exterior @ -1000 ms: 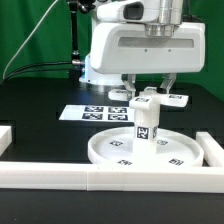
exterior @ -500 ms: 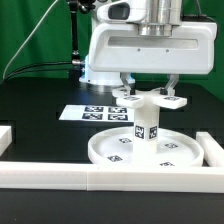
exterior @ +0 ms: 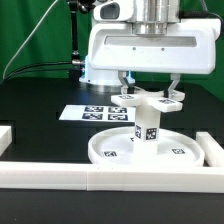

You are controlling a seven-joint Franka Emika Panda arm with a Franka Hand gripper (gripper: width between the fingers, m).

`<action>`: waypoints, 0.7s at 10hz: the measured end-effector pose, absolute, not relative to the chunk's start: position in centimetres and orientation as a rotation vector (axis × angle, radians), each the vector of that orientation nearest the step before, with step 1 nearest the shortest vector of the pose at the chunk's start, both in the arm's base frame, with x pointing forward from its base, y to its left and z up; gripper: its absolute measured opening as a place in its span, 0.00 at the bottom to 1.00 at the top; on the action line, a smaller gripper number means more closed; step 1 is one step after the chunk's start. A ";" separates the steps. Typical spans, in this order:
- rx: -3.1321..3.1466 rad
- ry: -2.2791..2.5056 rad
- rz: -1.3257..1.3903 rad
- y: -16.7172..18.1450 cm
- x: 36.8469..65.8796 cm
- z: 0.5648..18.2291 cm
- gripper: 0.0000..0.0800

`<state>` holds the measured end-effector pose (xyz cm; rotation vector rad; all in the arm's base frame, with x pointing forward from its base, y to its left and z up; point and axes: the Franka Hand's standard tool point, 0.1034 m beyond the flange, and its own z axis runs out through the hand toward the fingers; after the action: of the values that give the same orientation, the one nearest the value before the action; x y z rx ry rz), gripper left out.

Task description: Assemble round table

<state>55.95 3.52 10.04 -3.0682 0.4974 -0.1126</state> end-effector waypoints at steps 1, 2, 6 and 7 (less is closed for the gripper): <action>-3.068 0.493 -0.114 3.5 56.0 10.2 0.75; -3.065 0.489 -0.099 3.4 55.8 10.9 0.80; -3.046 0.501 -0.007 4.1 55.5 15.1 0.81; -3.046 0.501 -0.004 4.1 55.4 15.0 0.81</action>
Offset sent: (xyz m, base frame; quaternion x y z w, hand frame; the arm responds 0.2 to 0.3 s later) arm -0.0064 -0.0022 0.0551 -0.0283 -0.0552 0.0184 0.9979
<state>55.43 4.12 14.97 -3.0461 0.5011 -0.0044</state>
